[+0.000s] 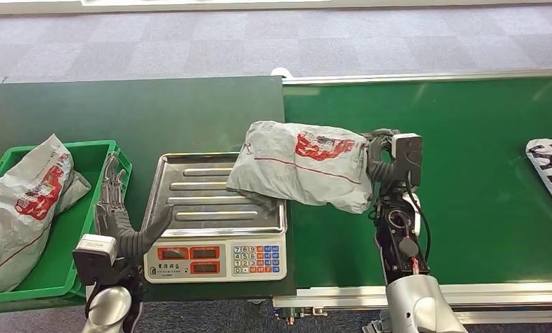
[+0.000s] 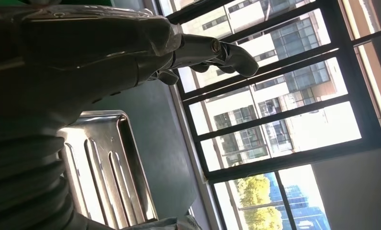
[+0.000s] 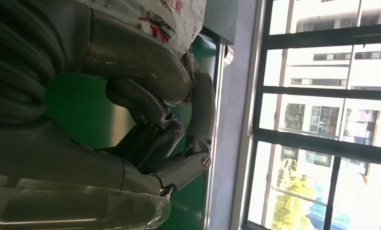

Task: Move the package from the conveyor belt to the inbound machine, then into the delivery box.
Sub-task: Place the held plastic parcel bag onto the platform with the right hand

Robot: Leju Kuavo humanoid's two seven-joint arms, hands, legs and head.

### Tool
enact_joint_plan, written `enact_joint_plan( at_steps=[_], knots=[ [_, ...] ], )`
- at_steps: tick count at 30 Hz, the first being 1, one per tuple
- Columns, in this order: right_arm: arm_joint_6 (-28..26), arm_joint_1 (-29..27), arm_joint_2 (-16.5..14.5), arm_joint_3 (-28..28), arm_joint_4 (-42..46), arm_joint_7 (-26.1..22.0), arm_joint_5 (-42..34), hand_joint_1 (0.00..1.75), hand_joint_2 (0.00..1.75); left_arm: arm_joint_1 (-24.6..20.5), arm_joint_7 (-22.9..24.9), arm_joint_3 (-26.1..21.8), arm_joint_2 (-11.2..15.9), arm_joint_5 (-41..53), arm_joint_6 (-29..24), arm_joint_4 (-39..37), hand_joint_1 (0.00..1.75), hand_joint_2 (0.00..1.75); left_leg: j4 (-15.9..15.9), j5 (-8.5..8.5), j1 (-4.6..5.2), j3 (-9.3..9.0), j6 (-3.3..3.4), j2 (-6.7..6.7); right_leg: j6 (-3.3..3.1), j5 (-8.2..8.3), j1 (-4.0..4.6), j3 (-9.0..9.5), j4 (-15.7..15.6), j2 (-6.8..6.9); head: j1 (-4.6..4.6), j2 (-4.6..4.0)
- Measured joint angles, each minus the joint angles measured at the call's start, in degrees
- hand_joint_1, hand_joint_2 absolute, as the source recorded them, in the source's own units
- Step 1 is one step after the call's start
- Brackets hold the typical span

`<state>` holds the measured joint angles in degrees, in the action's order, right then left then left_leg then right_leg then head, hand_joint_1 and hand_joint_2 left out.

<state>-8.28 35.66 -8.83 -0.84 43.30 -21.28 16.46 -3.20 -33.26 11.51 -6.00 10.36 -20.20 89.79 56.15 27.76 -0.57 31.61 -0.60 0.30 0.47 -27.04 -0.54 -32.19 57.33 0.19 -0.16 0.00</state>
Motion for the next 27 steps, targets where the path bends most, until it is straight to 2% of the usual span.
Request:
enact_joint_plan(
  at_steps=[4,9,14,20,24,27],
  knots=[
    [2.7,1.5,-0.8,1.9,-3.0,1.9,4.2,1.75,1.75,-0.1,0.6,0.4,0.0,0.0,0.5,0.0,0.0,1.75,0.0,0.0,-0.01,0.0,0.0,0.03,0.0,0.0,0.01,0.0,0.0,-0.02,-0.01,0.0],
    [5.3,2.3,-3.3,6.1,-6.3,2.7,8.3,1.75,1.75,-0.8,1.0,1.1,0.0,-0.1,0.9,-0.4,0.0,1.75,0.0,0.0,-0.02,0.0,0.0,0.03,0.0,0.0,0.02,-0.01,0.0,-0.03,-0.01,0.0],
    [6.9,2.7,-5.2,9.2,-8.2,2.9,9.2,1.75,1.75,-1.1,1.2,1.4,0.0,-0.1,0.9,-0.7,0.0,1.75,0.0,0.0,-0.01,0.0,0.0,0.03,0.0,0.0,0.02,-0.01,0.0,-0.03,0.0,0.0],
    [7.5,2.9,-5.9,10.6,-9.4,3.1,9.2,1.75,1.75,-1.1,1.3,1.6,0.0,0.0,0.8,-0.7,0.0,1.75,0.0,0.0,0.0,0.02,0.0,0.01,0.0,0.0,0.01,-0.01,0.0,-0.03,0.0,0.0],
    [8.1,3.2,-5.9,11.1,-10.0,3.6,9.1,0.0,1.75,-0.9,1.7,1.6,0.0,0.2,0.7,-0.7,0.0,1.75,0.0,0.0,-0.01,0.01,0.0,0.01,0.0,0.0,0.01,-0.01,0.0,-0.03,-0.01,0.0],
    [8.3,3.4,-5.9,11.6,-10.2,3.8,9.2,0.0,1.75,-0.8,2.2,1.6,0.0,1.0,1.1,-0.7,0.0,1.75,0.0,0.0,-0.01,0.01,0.0,0.01,0.0,0.0,0.02,-0.01,0.0,-0.03,-0.01,0.0]
  ],
)
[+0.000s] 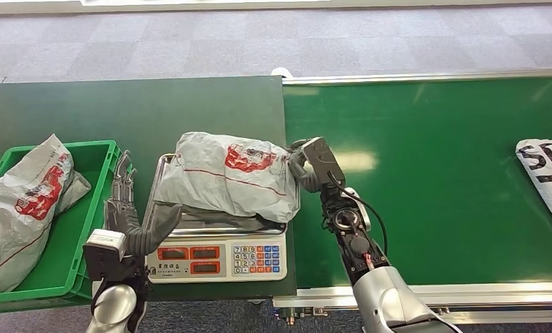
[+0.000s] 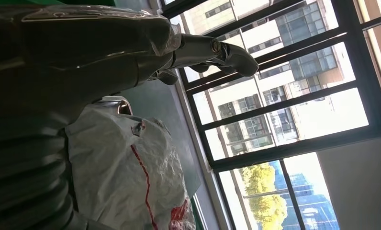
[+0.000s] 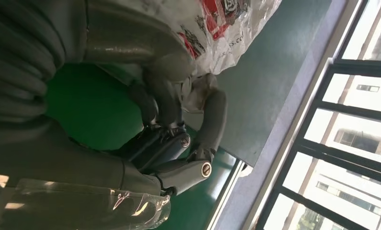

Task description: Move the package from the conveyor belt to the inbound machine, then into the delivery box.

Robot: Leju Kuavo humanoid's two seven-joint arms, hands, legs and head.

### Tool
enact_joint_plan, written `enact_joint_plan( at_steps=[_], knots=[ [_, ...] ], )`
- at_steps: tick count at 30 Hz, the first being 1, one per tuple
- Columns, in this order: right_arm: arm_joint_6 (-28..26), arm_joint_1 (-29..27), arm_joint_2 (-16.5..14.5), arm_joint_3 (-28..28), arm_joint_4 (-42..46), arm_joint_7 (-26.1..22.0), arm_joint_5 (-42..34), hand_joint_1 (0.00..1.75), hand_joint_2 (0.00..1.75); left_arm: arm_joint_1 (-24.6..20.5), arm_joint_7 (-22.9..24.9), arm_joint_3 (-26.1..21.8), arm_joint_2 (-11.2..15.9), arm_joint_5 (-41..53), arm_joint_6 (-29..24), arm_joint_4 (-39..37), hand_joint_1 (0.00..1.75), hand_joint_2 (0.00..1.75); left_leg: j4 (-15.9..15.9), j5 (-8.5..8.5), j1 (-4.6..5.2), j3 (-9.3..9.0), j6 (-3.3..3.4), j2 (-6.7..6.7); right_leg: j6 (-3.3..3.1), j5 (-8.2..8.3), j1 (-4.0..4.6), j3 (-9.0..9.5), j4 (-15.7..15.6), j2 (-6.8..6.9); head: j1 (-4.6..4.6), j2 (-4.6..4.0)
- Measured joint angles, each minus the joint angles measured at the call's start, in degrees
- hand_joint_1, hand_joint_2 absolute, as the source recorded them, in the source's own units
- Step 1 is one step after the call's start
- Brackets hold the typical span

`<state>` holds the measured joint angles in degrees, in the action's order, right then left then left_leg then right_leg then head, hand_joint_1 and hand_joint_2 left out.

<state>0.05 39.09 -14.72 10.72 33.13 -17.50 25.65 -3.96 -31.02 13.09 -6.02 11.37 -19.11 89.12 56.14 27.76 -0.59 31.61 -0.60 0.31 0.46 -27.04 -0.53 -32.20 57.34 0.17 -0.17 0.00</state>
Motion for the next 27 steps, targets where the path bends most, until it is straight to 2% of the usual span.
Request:
enact_joint_plan(
  at_steps=[12,18,23,27],
  knots=[
    [-0.4,-2.7,1.1,3.0,5.6,0.0,1.3,0.0,1.75,-1.1,1.4,1.0,-0.3,2.4,3.2,-0.1,0.0,1.75,0.0,0.0,0.01,0.0,0.0,0.0,0.0,0.0,-0.01,-0.02,0.0,0.0,0.02,0.0],
    [5.1,-5.4,2.7,3.3,10.3,-4.6,-4.0,0.0,1.75,-4.5,5.2,3.1,-0.8,4.8,7.1,-2.4,0.0,1.75,0.0,0.0,0.01,-0.02,0.0,0.0,0.0,0.0,-0.01,-0.03,0.0,0.01,0.0,0.0],
    [5.1,-10.3,5.8,3.0,17.6,-7.0,-5.5,0.0,1.75,-7.2,7.5,4.1,-1.6,7.9,9.5,-7.4,0.0,1.75,0.0,0.01,0.01,-0.01,0.0,-0.01,0.0,0.0,-0.02,-0.02,0.0,0.02,0.0,0.0],
    [0.7,-16.9,8.0,2.0,28.2,-6.9,-2.9,0.0,1.75,-9.1,10.0,4.2,-2.1,12.6,8.9,-12.2,0.0,1.75,0.0,0.02,0.02,0.03,0.01,-0.06,0.01,0.0,-0.03,-0.06,0.0,0.03,0.01,0.0]
  ],
)
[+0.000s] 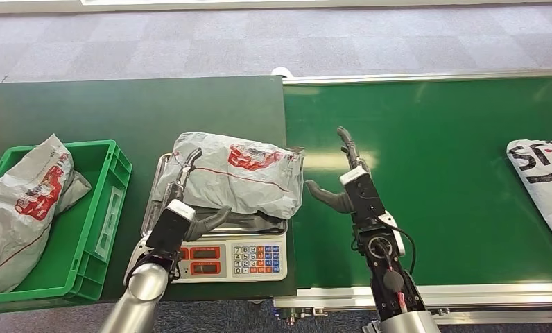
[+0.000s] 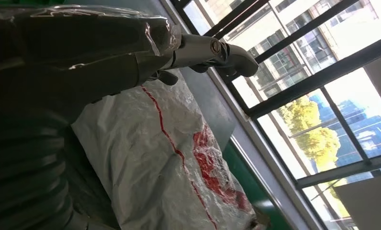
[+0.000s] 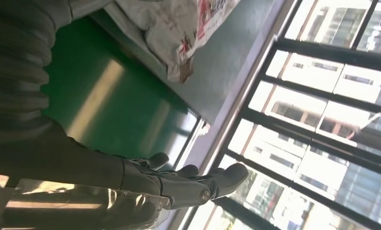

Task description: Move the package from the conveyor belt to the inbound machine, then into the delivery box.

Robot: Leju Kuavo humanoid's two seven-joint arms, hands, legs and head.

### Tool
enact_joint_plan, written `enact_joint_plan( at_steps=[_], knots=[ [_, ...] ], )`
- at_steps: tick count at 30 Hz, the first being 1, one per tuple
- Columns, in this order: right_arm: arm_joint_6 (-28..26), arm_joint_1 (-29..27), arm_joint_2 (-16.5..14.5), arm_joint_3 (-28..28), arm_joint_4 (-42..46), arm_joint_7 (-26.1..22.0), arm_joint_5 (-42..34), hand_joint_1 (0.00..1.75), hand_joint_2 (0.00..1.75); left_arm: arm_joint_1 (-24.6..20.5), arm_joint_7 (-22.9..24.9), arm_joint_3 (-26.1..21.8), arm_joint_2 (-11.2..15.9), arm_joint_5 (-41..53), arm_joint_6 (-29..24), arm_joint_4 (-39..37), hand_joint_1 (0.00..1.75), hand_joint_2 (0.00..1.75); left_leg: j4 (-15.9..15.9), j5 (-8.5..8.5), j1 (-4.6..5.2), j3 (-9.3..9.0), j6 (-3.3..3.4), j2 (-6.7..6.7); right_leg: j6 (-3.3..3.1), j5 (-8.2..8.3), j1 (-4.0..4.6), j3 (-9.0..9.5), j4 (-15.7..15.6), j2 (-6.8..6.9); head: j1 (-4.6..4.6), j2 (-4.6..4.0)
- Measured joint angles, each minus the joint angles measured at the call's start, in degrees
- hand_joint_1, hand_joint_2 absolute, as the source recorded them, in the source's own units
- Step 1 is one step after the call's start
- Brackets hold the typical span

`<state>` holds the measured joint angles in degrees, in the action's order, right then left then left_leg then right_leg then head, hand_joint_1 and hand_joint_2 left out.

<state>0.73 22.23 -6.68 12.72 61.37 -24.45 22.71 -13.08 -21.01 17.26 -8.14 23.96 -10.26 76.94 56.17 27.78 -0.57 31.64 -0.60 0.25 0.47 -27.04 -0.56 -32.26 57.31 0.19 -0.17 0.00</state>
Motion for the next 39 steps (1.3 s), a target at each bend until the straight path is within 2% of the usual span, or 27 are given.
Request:
enact_joint_plan(
  at_steps=[6,11,12,15,16,18,23,31,39],
  knots=[
    [-2.7,-12.0,1.6,-0.9,18.1,-0.2,0.7,0.0,1.75,-2.8,7.1,-0.3,-0.8,11.3,-3.5,-8.6,0.0,1.75,0.0,0.03,-0.01,0.02,-0.02,0.05,-0.01,-0.02,0.01,-0.04,0.0,-0.01,-0.01,0.0],
    [-2.6,-20.0,1.7,-0.8,26.8,-2.0,0.1,0.0,1.75,-5.6,19.6,1.1,-1.1,30.0,-6.3,-15.3,0.0,1.75,0.0,0.04,-0.01,-0.02,-0.03,0.02,-0.01,-0.02,0.01,0.06,0.0,0.02,0.0,0.0],
    [-2.6,-21.2,1.7,-0.7,28.0,-2.2,0.0,0.0,1.75,-6.6,21.8,1.4,-1.2,33.2,-6.2,-16.4,0.12,1.75,0.0,0.04,-0.01,-0.06,-0.03,-0.02,-0.01,-0.03,0.01,0.14,0.0,0.05,0.0,0.0],
    [-2.6,-23.6,1.4,-0.5,30.7,-2.4,-0.3,0.0,1.75,-9.1,26.0,2.1,-1.6,38.9,-5.5,-19.2,1.3,1.75,-0.1,0.08,0.0,-0.28,-0.03,0.0,-0.02,-0.05,0.0,0.41,0.0,0.05,0.01,0.0],
    [-2.6,-24.1,1.3,-0.4,31.3,-2.4,-0.4,0.0,1.75,-9.7,26.8,2.3,-1.7,40.0,-5.3,-19.9,1.59,1.75,-0.1,0.09,0.0,-0.34,-0.03,0.03,-0.03,-0.05,0.0,0.48,0.0,0.04,0.01,0.0],
    [-2.6,-24.9,1.0,-0.4,32.1,-2.4,-0.6,0.0,1.75,-10.3,27.6,2.5,-1.9,41.5,-4.9,-21.1,1.66,1.75,-0.1,0.09,0.0,-0.42,-0.03,0.04,-0.03,-0.05,-0.01,0.55,0.0,0.03,0.0,0.0],
    [-2.5,-26.5,0.5,-0.4,33.4,-2.4,-0.2,0.0,1.75,-10.4,26.8,2.3,-2.2,42.0,-4.3,-22.2,1.65,1.75,-0.1,0.06,-0.01,-0.62,-0.04,0.03,-0.03,-0.03,0.01,0.7,0.0,0.03,-0.01,0.0],
    [-2.7,-27.8,0.0,-0.4,34.3,-2.3,0.6,0.0,1.75,-10.5,22.0,0.7,-2.2,37.6,-2.3,-22.2,1.62,1.75,-0.1,0.06,0.0,-0.65,-0.04,0.02,-0.02,-0.05,-0.01,0.73,0.0,0.05,0.0,0.0],
    [-2.8,-28.6,-0.1,-0.5,34.4,-2.2,0.6,0.0,1.75,-9.0,15.6,-0.7,-2.3,29.0,-0.8,-20.3,1.69,1.75,-0.1,0.07,0.01,-0.62,-0.03,0.02,-0.01,-0.06,-0.03,0.7,0.0,0.05,-0.01,0.0]
  ],
)
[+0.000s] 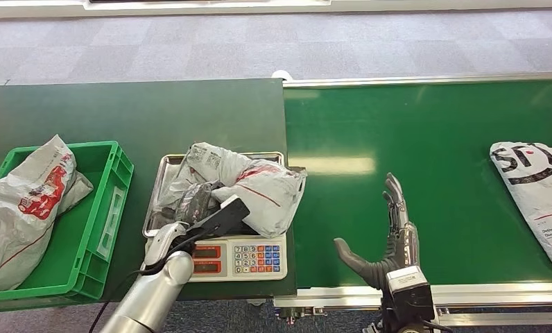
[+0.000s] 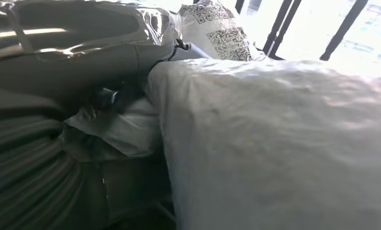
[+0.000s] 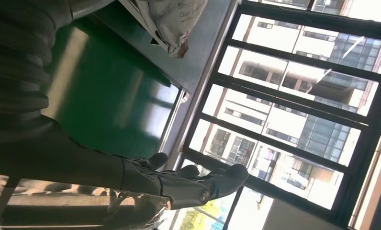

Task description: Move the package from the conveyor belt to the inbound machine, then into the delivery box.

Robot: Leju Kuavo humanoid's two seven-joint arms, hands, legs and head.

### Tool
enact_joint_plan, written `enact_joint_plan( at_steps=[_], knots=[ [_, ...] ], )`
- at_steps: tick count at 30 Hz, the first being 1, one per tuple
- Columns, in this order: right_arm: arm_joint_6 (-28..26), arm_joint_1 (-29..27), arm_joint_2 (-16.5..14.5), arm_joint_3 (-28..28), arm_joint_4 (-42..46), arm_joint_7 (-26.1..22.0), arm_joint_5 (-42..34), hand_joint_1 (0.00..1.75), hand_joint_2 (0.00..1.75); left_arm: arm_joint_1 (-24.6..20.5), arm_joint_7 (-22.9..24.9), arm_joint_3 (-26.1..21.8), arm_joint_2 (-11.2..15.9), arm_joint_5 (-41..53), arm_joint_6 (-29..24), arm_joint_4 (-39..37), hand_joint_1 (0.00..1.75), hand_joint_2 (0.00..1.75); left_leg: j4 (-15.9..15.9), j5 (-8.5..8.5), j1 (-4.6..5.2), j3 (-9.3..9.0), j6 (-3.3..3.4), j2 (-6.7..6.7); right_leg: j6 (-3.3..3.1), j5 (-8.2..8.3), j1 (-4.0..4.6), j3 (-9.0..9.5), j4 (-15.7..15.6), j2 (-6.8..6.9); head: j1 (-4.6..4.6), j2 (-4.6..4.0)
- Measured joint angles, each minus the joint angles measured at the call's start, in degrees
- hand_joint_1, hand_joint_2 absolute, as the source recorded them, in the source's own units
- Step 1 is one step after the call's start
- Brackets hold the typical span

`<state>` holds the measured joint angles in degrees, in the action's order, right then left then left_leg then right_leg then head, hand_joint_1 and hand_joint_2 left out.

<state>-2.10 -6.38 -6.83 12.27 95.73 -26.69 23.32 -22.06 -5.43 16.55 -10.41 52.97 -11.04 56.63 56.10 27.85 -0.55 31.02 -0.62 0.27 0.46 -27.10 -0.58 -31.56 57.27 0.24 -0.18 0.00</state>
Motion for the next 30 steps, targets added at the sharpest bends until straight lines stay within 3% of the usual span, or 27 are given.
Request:
enact_joint_plan(
  at_steps=[8,19,24,30],
  knots=[
    [-0.4,-0.3,-0.1,-0.3,0.0,0.0,-0.2,0.0,1.75,3.7,-6.7,-1.9,-0.3,-12.4,1.4,4.5,1.64,1.75,0.0,0.0,-0.01,0.09,0.0,0.02,0.0,0.0,0.01,-0.13,0.0,-0.02,0.01,0.0],
    [-0.8,-0.3,-0.1,-0.6,-0.1,-0.7,-2.1,0.0,1.75,11.3,-17.9,-3.6,-0.3,-26.8,-5.7,17.5,1.7,1.75,0.0,-0.01,-0.01,0.44,-0.01,0.03,-0.01,0.01,0.02,-0.46,0.0,-0.03,0.01,0.0],
    [-1.1,-0.3,-0.1,-0.6,-0.8,-1.0,-3.7,0.0,1.75,13.6,-23.8,-3.1,-0.1,-28.8,-11.0,25.0,1.72,1.75,0.0,-0.01,-0.01,0.51,-0.01,0.02,-0.01,0.01,0.02,-0.51,0.0,-0.03,0.01,0.0],
    [-1.1,-0.2,-0.3,-0.3,-2.0,-1.3,-5.0,0.0,1.75,16.4,-31.3,-0.8,0.9,-23.7,-23.3,36.7,1.72,1.75,0.0,0.0,-0.01,0.54,-0.01,0.02,-0.01,0.0,0.02,-0.55,0.0,-0.03,0.01,0.0]
  ],
)
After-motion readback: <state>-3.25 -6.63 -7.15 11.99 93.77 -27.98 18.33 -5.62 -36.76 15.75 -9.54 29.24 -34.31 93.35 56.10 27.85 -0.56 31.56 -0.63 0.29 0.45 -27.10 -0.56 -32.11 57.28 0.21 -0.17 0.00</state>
